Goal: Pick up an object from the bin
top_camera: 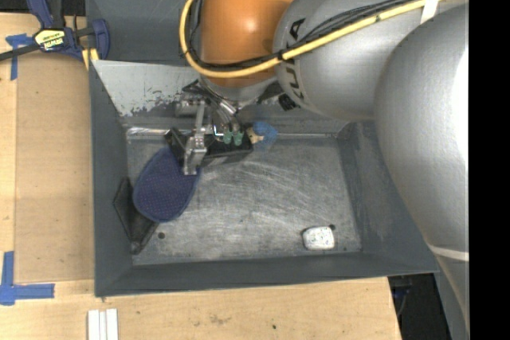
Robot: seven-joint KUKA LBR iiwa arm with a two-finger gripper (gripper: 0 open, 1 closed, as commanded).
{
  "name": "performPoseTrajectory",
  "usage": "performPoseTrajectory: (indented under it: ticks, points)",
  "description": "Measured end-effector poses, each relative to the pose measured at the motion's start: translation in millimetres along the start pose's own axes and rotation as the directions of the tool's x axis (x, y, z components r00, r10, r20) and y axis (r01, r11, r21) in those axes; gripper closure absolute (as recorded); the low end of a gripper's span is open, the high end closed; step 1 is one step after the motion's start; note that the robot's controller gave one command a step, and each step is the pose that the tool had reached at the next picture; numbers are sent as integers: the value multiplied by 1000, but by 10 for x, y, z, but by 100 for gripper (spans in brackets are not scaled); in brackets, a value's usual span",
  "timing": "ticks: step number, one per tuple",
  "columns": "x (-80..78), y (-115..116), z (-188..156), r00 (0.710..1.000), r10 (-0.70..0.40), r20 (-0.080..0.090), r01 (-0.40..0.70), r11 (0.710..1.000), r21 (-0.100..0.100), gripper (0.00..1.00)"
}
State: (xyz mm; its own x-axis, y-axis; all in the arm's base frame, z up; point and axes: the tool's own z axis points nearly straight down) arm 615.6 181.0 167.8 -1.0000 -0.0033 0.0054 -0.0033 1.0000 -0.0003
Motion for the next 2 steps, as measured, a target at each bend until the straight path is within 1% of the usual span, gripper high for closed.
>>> performPoseTrajectory:
  ticks: [1,2]
  points:
    - [-123,-421,545,1000,-12,3,12,1000,2,0]
    - [-119,-379,513,1000,-15,3,15,1000,-2,100]
